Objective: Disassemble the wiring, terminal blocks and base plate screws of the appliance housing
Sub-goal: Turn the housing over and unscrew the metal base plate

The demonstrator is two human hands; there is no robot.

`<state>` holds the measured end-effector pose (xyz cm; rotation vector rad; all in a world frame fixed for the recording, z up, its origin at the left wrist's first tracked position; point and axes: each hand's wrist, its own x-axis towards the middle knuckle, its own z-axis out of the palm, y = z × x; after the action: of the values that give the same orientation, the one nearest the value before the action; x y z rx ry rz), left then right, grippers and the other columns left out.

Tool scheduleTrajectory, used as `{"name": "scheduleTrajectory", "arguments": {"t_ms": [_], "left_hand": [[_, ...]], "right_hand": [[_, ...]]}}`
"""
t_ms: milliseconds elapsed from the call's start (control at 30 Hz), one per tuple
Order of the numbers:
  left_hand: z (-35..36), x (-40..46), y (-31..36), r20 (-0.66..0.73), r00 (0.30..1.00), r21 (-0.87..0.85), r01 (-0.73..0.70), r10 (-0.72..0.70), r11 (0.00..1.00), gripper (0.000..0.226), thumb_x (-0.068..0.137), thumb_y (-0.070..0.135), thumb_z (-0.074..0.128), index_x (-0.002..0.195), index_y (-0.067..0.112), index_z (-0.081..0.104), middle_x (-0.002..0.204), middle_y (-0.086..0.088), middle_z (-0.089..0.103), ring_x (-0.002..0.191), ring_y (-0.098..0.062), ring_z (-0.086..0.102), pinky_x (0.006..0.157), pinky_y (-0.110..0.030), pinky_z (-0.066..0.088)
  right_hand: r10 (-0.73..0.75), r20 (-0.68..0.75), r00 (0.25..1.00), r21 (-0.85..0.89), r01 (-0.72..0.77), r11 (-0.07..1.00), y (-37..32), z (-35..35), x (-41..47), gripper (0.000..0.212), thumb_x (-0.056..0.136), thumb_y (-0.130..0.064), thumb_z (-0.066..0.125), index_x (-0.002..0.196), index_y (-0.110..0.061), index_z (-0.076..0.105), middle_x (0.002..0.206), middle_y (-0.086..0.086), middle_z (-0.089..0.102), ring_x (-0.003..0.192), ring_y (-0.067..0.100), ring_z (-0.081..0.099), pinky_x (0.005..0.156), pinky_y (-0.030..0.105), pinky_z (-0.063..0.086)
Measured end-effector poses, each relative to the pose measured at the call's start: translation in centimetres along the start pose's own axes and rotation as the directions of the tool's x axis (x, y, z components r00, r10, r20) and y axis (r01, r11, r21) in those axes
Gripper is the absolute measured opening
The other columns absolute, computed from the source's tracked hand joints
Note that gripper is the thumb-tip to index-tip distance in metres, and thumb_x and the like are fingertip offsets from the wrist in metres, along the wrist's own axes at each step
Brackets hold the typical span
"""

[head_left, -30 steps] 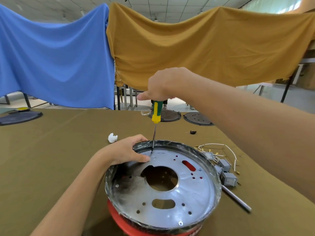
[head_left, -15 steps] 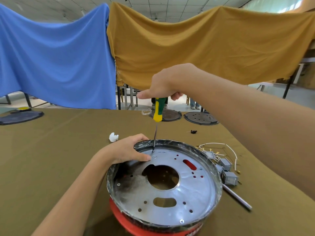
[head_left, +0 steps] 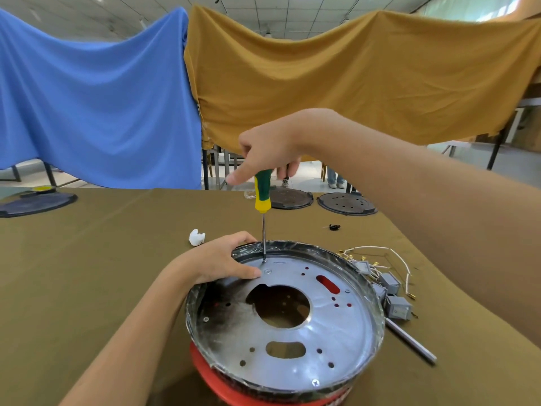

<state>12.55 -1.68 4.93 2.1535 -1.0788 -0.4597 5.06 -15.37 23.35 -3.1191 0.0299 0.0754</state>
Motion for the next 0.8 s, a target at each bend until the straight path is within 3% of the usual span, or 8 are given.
{"name": "scheduleTrajectory", "arguments": {"t_ms": [67,167,367,467,567,667,733,800], "left_hand": [[0.0,0.0,0.0,0.001,1.000,0.023,-0.001,0.001,1.000,0.041,0.083,0.036,0.077,0.117,0.036,0.053,0.115,0.015,0.063,0.106,-0.011,0.062,0.097,-0.036,0.050],[0.0,0.0,0.0,0.004,1.000,0.010,0.000,0.000,1.000,0.040,0.083,0.035,0.077,0.116,0.037,0.053,0.115,0.015,0.063,0.104,-0.008,0.062,0.094,-0.032,0.051],[0.0,0.1,-0.1,0.004,1.000,-0.020,-0.004,0.005,1.000,0.041,0.083,0.030,0.077,0.116,0.033,0.055,0.114,0.012,0.065,0.104,-0.009,0.063,0.096,-0.036,0.051],[0.0,0.2,-0.1,0.007,1.000,-0.035,0.002,-0.002,0.999,0.040,0.083,0.029,0.078,0.116,0.032,0.055,0.114,0.010,0.066,0.104,-0.010,0.063,0.096,-0.038,0.052],[0.0,0.1,-0.1,0.014,1.000,-0.032,0.001,-0.001,0.999,0.040,0.083,0.030,0.077,0.116,0.034,0.055,0.113,0.011,0.066,0.103,-0.009,0.064,0.094,-0.035,0.053],[0.0,0.1,-0.1,0.008,1.000,-0.007,0.011,-0.011,1.000,0.039,0.083,0.035,0.077,0.114,0.037,0.054,0.114,0.014,0.064,0.102,-0.008,0.063,0.089,-0.028,0.052],[0.0,0.1,-0.1,0.002,1.000,0.003,0.015,-0.015,1.000,0.040,0.082,0.036,0.077,0.115,0.038,0.053,0.115,0.014,0.064,0.104,-0.008,0.062,0.088,-0.025,0.051],[0.0,0.2,-0.1,0.000,1.000,-0.002,0.016,-0.016,1.000,0.040,0.082,0.035,0.077,0.115,0.037,0.054,0.116,0.013,0.064,0.106,-0.009,0.062,0.092,-0.028,0.051]], "right_hand": [[0.054,-0.101,0.993,-0.221,-0.076,0.972,-0.3,0.2,0.2,0.058,0.095,-0.069,0.041,0.085,-0.014,0.056,0.080,0.004,0.061,0.067,0.019,0.060,0.058,0.031,0.045],[0.002,-0.192,0.981,-0.344,-0.070,0.936,-0.1,0.6,0.7,0.053,0.102,-0.056,0.041,0.076,-0.011,0.053,0.077,0.002,0.056,0.063,0.018,0.049,0.057,0.030,0.035],[-0.132,-0.026,0.991,0.019,0.132,0.991,0.6,-0.3,0.2,0.011,0.096,-0.021,0.063,0.102,-0.018,0.055,0.106,0.003,0.056,0.082,0.019,0.054,0.067,0.027,0.053],[-0.138,-0.011,0.990,0.090,0.138,0.986,0.3,-0.5,-0.1,0.018,0.090,-0.008,0.066,0.103,-0.019,0.060,0.106,0.000,0.055,0.090,0.017,0.058,0.073,0.025,0.056],[-0.065,0.002,0.998,0.042,0.065,0.997,-0.2,-0.2,0.0,0.021,0.094,-0.027,0.065,0.110,-0.017,0.055,0.102,0.002,0.057,0.086,0.017,0.060,0.068,0.028,0.055],[0.087,-0.098,0.991,-0.299,-0.112,0.948,-0.1,0.3,-0.1,0.056,0.098,-0.064,0.042,0.087,-0.010,0.057,0.082,0.006,0.061,0.070,0.020,0.060,0.058,0.031,0.046],[0.077,-0.178,0.981,-0.400,-0.144,0.905,0.5,0.5,0.3,0.058,0.101,-0.060,0.038,0.074,-0.010,0.053,0.074,0.003,0.055,0.062,0.019,0.051,0.054,0.031,0.035],[0.035,-0.121,0.992,-0.306,-0.071,0.949,1.4,0.3,0.5,0.046,0.102,-0.050,0.046,0.088,-0.008,0.057,0.082,0.006,0.056,0.064,0.021,0.050,0.055,0.029,0.037]]}}
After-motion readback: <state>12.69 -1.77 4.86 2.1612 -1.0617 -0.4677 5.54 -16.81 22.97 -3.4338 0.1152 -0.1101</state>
